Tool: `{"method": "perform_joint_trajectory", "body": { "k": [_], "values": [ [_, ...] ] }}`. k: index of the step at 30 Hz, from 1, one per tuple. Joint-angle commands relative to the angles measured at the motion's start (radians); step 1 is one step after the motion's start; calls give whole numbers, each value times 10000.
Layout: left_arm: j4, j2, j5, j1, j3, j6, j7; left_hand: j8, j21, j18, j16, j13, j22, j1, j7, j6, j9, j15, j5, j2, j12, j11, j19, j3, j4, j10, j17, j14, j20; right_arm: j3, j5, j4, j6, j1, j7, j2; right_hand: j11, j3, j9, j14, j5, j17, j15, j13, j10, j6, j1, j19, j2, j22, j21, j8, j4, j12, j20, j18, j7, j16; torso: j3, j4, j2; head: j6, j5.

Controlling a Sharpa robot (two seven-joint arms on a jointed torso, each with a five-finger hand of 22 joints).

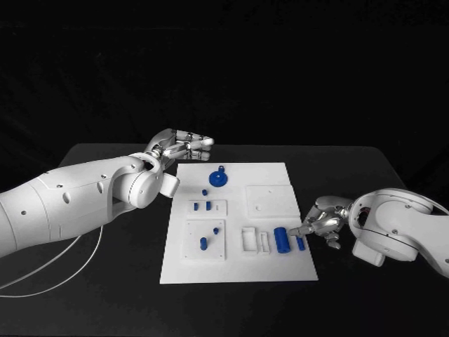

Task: Assemble the parts on the task board

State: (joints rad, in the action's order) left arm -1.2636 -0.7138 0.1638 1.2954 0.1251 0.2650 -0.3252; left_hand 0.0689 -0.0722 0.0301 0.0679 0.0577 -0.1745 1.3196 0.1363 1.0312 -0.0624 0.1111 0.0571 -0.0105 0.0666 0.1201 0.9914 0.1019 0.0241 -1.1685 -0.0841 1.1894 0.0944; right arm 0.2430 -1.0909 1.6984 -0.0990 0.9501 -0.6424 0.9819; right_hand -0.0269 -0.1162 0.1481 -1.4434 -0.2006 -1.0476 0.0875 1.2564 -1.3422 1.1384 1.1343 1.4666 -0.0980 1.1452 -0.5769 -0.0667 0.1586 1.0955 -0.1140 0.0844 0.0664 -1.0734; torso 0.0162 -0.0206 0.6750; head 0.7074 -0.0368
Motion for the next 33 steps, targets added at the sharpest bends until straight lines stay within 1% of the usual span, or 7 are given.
{"method": "perform_joint_trajectory", "body": {
  "k": [1,4,7,20,22,28,33],
  "values": [
    [-44,26,32,-9,-5,-228,-209,4,-23,-104,-42,10,78,-114,0,-92,-10,18,-58,-74,-53,19,57,-73,-32,158,-4,-60,25,-90,28,-17,-499,-4,-504,-95,22,33,-86,-57,72,-58,4,45,-32,-22,-87,360,0,70,87,31,68,-75,44,101,9,48,11,15,1,7,23],
    [-58,26,33,-13,-4,-229,-214,5,-41,-84,-43,15,251,-130,9,-95,-9,25,-59,-162,-40,42,105,-188,-126,253,-8,-61,32,-186,-45,-25,-450,-4,-548,-184,25,51,-91,-56,127,-62,4,50,-33,-30,-118,363,-18,82,93,32,93,-78,44,102,11,53,5,3,5,10,5],
    [-65,26,33,-15,-4,-228,-218,5,-44,-84,-42,12,299,-134,12,-94,-10,26,-59,-166,-49,47,112,-203,-145,265,-8,-64,35,-238,-106,-29,-376,-4,-558,-269,25,67,-94,-57,132,-70,2,60,-38,-29,-128,366,-37,94,101,27,117,-77,45,104,10,53,5,2,6,16,5],
    [-45,34,32,-19,-1,-277,-156,3,-61,-75,-42,12,423,-137,78,-129,-10,30,-46,-197,-47,66,144,-240,-186,299,-11,-64,39,-301,-260,-145,-51,-4,-466,-597,28,102,-105,-56,104,-82,1,91,-43,-42,-106,375,-60,160,127,30,190,-90,47,105,14,78,11,3,9,63,-59],
    [-47,33,32,-20,0,-287,-152,6,-57,-77,-44,12,439,-133,85,-134,-9,35,35,-195,-47,70,132,-255,-186,305,-14,-72,46,-311,-238,-206,-8,-7,-472,-689,29,114,-109,-62,88,-92,1,96,-35,-53,-96,379,-68,180,146,29,208,-105,48,106,16,80,11,5,7,63,-64],
    [-55,23,32,-22,3,-303,-138,7,-48,-85,-42,12,471,-146,88,-146,-9,37,96,-220,-44,70,103,-278,-188,303,-24,-80,55,-396,-262,-412,132,-30,-508,-951,31,123,-108,-62,59,-89,-1,95,-18,-49,-78,383,-47,198,170,29,193,-132,48,108,17,98,18,22,15,100,-102],
    [-66,14,29,-22,6,-332,-121,8,-70,-87,-44,12,546,-203,96,-165,-9,40,113,-249,-45,75,106,-341,-236,314,-44,-92,57,-477,-556,-602,189,-37,-542,-1141,34,139,-110,-57,72,-73,-2,99,-13,-59,-92,385,-53,207,192,28,196,-140,50,109,20,125,38,27,9,133,-138]
  ]
}}
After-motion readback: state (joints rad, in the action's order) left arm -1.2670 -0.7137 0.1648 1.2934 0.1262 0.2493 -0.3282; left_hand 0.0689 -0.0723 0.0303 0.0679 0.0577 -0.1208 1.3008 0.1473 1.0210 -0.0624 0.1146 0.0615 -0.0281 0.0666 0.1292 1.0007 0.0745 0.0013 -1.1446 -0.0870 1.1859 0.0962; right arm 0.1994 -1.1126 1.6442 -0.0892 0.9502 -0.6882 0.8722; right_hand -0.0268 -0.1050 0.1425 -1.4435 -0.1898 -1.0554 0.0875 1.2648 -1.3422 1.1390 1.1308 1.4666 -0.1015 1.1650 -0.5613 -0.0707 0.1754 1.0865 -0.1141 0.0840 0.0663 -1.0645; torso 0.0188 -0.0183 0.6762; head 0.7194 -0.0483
